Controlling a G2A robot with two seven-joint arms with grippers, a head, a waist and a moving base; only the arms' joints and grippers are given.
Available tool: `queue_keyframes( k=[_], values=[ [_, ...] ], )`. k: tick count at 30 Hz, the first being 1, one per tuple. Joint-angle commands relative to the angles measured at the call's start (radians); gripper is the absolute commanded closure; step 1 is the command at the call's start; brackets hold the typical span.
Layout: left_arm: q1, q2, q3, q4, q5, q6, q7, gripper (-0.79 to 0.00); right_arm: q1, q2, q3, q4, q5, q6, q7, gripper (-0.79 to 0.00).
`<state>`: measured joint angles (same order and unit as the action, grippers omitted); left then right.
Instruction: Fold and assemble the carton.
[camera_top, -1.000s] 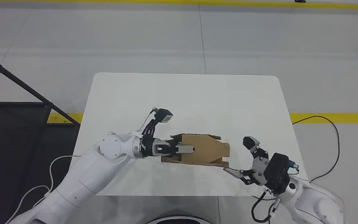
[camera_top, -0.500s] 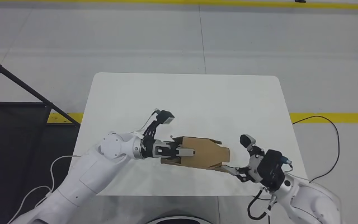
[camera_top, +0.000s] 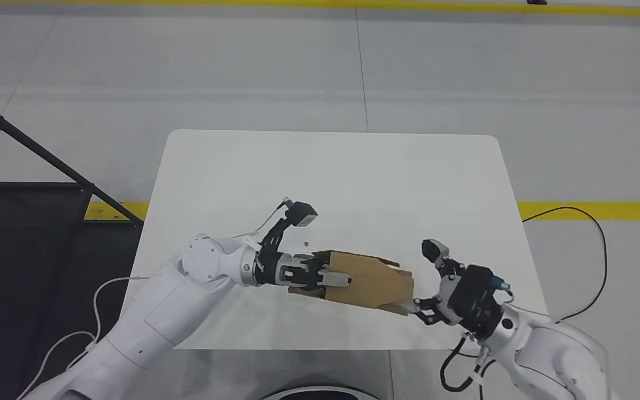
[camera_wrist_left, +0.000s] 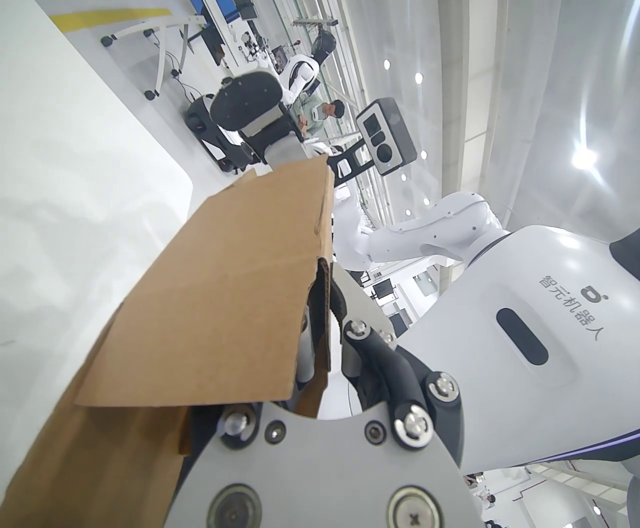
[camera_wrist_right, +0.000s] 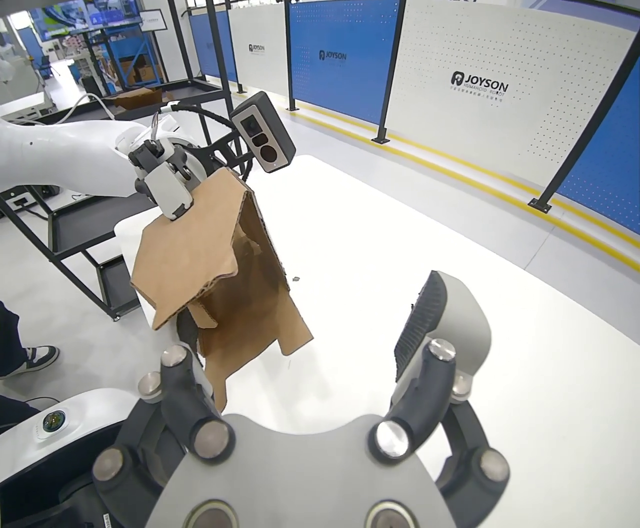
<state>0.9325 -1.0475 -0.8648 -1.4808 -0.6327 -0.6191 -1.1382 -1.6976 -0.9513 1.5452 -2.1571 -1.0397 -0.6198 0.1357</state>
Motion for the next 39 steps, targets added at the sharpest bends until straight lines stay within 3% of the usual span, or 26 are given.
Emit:
queue_keyframes(
  k=[1,24,31,33,39],
  values=[
    [0.0,-0.002,-0.001,0.0,0.001,0.002,-0.005,0.0,0.004,0.0,-0.005,-0.001,-0.009,-0.005,0.005,-0.785],
    [0.014,-0.017,-0.027,0.008,0.005,0.01,-0.029,0.0,-0.003,-0.003,-0.032,-0.036,-0.172,-0.046,-0.063,-0.785],
    [0.017,-0.022,-0.033,0.011,0.005,0.014,-0.037,0.0,-0.013,-0.004,-0.037,-0.048,-0.211,-0.033,-0.074,-0.653],
    [0.017,-0.023,-0.034,0.012,0.005,0.018,-0.04,0.0,-0.016,-0.005,-0.038,-0.052,-0.221,-0.02,-0.075,-0.557],
    [0.018,-0.027,-0.039,0.013,0.007,0.023,-0.047,0.0,-0.02,-0.006,-0.033,-0.055,-0.23,-0.02,-0.075,-0.585]
  ],
)
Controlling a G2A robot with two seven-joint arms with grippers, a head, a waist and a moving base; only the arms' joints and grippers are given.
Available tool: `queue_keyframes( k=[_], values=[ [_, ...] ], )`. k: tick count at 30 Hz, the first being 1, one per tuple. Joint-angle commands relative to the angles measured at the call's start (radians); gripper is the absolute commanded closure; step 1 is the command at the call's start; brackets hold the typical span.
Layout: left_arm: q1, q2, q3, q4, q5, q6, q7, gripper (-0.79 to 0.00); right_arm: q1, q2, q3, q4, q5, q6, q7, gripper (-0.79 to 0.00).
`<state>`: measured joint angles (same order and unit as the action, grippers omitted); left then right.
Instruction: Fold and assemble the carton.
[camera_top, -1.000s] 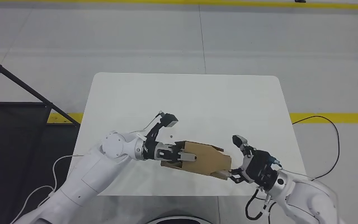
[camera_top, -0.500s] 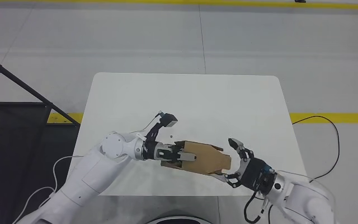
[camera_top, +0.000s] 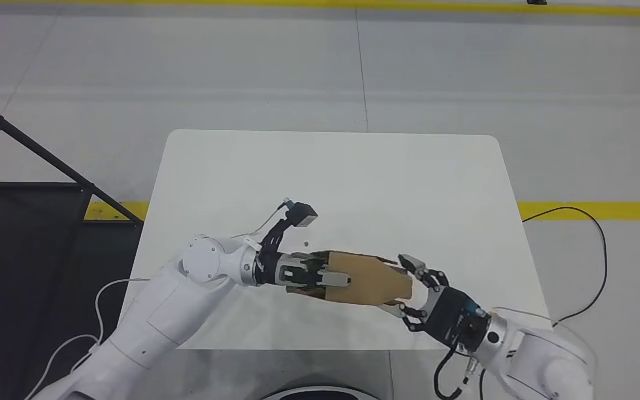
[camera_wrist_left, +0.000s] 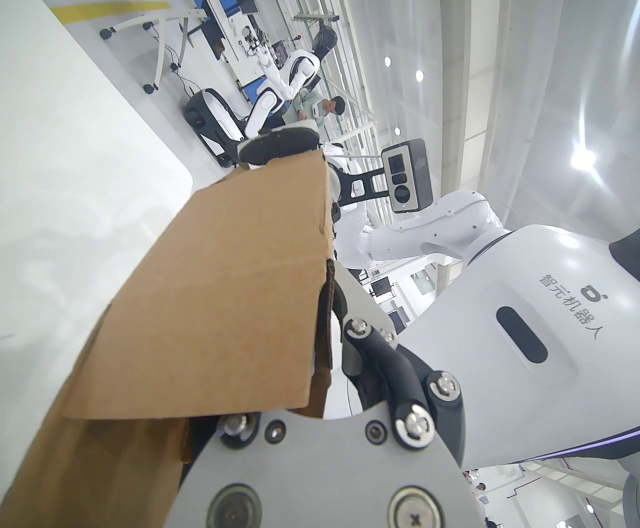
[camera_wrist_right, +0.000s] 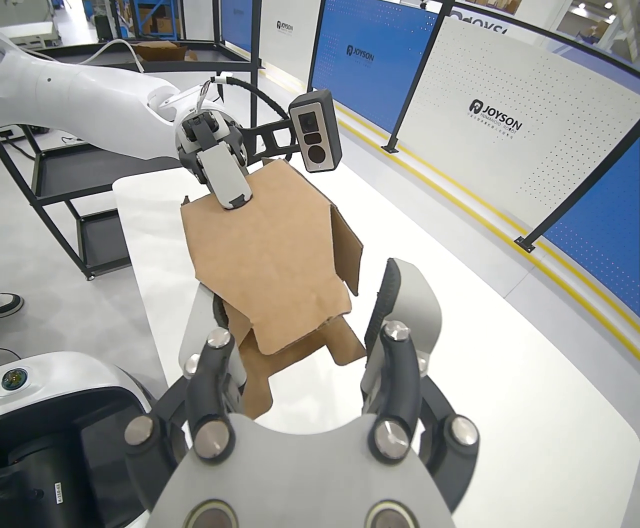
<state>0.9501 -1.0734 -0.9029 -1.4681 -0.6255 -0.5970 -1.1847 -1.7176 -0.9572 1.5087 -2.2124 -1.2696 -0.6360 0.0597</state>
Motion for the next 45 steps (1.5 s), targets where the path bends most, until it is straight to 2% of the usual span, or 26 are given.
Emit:
queue_keyframes(
  k=[1,7,14,22,31,38,45],
  values=[
    [0.001,-0.001,-0.002,0.002,0.0,0.002,-0.001,0.0,-0.001,0.001,0.007,0.001,0.0,-0.007,0.001,-0.6],
    [0.007,-0.003,-0.011,0.0,-0.056,0.008,-0.047,0.0,-0.011,0.003,0.037,0.004,0.01,-0.033,-0.001,-0.643],
    [0.009,-0.003,-0.02,-0.001,-0.061,0.029,-0.067,0.0,-0.027,0.005,0.07,-0.007,0.005,-0.054,0.001,-0.619],
    [0.006,-0.008,-0.019,0.004,-0.054,0.045,-0.083,0.0,-0.041,0.007,0.096,-0.034,-0.001,-0.071,0.026,-0.563],
    [-0.002,-0.016,-0.012,0.014,-0.049,0.054,-0.093,0.0,-0.038,0.007,0.074,-0.064,-0.031,-0.068,0.053,-0.523],
    [-0.006,-0.021,-0.012,0.02,-0.048,0.058,-0.097,0.0,-0.053,0.006,0.065,-0.086,-0.064,-0.055,0.053,-0.391],
    [-0.01,-0.027,-0.013,0.031,-0.056,0.062,-0.1,0.0,-0.071,0.006,0.06,-0.104,-0.097,-0.045,0.047,-0.366]
  ],
)
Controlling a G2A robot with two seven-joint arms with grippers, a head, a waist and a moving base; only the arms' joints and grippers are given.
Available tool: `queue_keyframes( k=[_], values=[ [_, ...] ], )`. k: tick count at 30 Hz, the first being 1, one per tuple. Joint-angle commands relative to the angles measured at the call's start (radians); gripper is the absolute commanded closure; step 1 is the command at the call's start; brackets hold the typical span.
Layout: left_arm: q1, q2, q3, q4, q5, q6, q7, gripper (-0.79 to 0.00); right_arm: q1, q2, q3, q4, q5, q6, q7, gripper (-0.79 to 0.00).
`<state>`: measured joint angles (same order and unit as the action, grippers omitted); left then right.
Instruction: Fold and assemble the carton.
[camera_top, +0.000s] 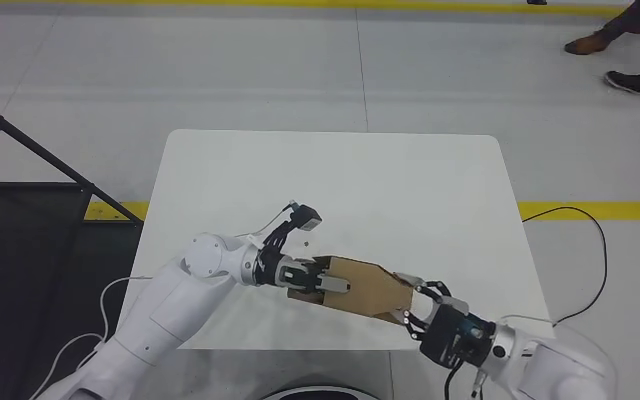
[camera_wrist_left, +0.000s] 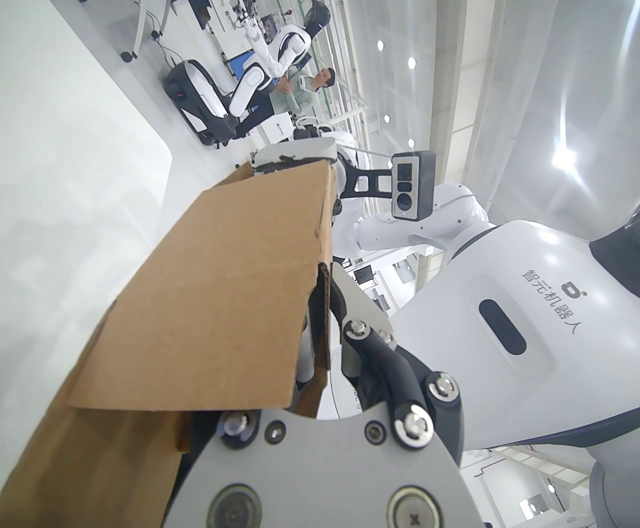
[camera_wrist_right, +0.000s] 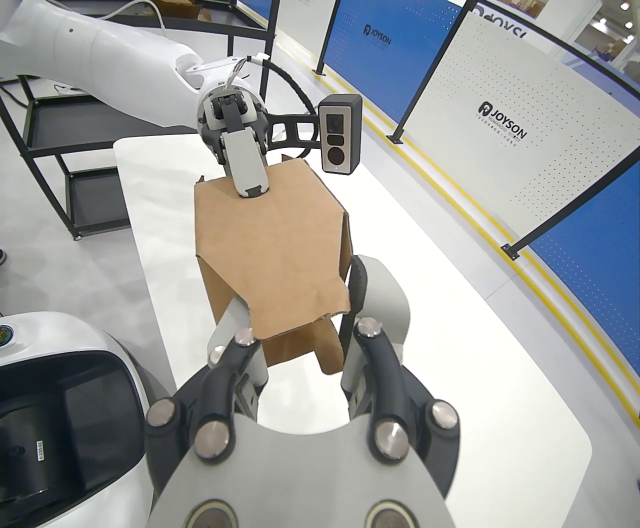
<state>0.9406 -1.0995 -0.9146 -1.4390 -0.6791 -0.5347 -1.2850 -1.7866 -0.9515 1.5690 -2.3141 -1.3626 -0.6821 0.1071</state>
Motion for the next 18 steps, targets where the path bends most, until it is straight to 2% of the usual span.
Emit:
queue_keyframes(
  k=[1,10,18],
  values=[
    [0.0,-0.002,-0.001,0.003,-0.003,0.0,0.0,0.0,-0.005,0.0,-0.002,-0.004,-0.009,0.001,0.0,-0.366],
    [0.004,-0.006,-0.008,0.003,0.0,0.0,0.0,0.0,-0.002,0.0,-0.02,-0.001,-0.016,-0.006,0.02,-0.363],
    [0.01,-0.008,-0.016,-0.002,0.011,0.003,-0.003,0.0,0.02,-0.002,-0.029,0.018,0.043,0.001,0.027,-0.36]
  ],
)
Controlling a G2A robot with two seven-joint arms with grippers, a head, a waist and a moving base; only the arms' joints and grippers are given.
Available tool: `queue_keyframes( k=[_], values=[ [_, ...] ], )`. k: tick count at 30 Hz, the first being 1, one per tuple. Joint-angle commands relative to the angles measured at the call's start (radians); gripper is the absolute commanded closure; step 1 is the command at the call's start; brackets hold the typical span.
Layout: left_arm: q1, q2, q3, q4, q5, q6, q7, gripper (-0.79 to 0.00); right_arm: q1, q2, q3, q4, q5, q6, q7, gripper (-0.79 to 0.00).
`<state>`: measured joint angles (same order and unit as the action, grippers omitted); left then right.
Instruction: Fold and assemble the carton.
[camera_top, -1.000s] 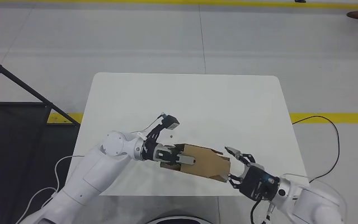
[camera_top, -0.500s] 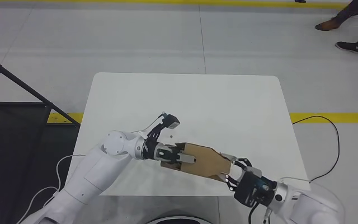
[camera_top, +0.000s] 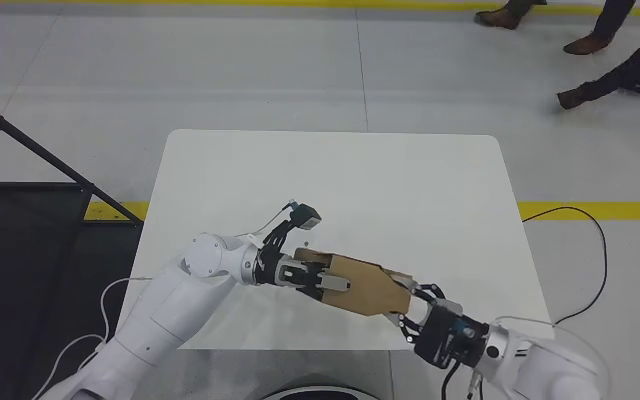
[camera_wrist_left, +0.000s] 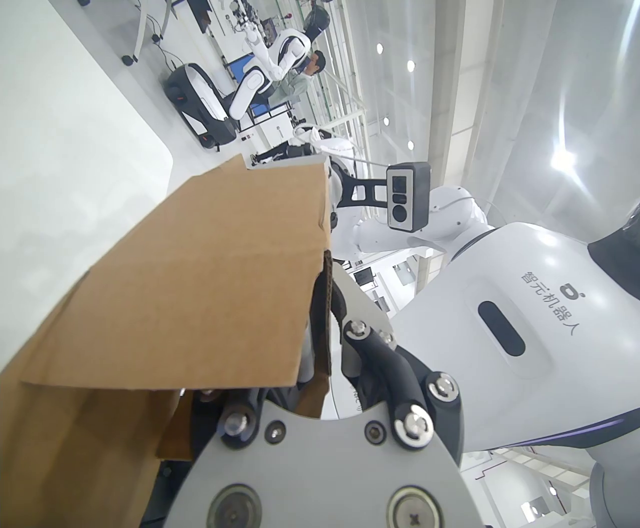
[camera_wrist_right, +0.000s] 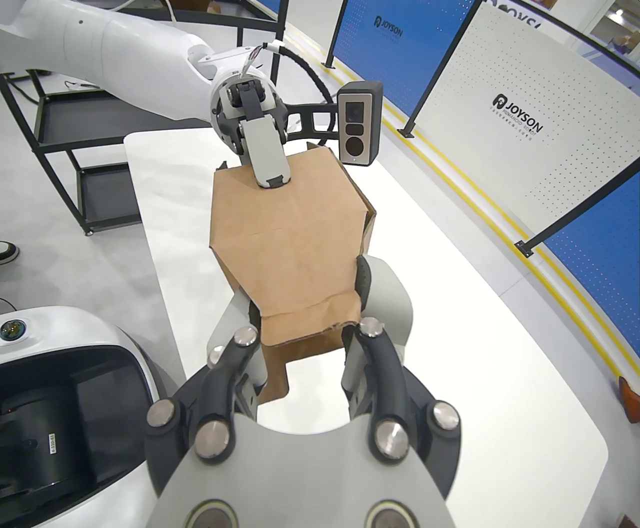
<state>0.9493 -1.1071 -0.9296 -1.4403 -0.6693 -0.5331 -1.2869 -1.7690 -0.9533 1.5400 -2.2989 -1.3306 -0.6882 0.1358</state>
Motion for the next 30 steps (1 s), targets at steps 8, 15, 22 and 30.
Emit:
queue_keyframes(
  k=[8,15,22,30],
  values=[
    [0.005,-0.002,-0.005,0.002,0.006,0.005,-0.005,0.0,0.009,-0.002,0.01,0.013,0.051,0.01,-0.033,-0.363],
    [0.004,-0.005,-0.003,0.008,0.008,0.005,-0.005,0.0,0.006,-0.001,0.02,0.017,0.067,-0.024,-0.055,-0.372],
    [0.006,-0.007,-0.007,0.005,0.009,0.005,-0.005,0.0,0.013,-0.001,0.013,0.021,0.073,-0.015,-0.021,-0.388],
    [0.011,-0.006,-0.017,0.0,0.01,0.003,-0.003,0.0,0.027,0.0,0.006,0.029,0.102,-0.026,0.036,-0.449]
  ],
)
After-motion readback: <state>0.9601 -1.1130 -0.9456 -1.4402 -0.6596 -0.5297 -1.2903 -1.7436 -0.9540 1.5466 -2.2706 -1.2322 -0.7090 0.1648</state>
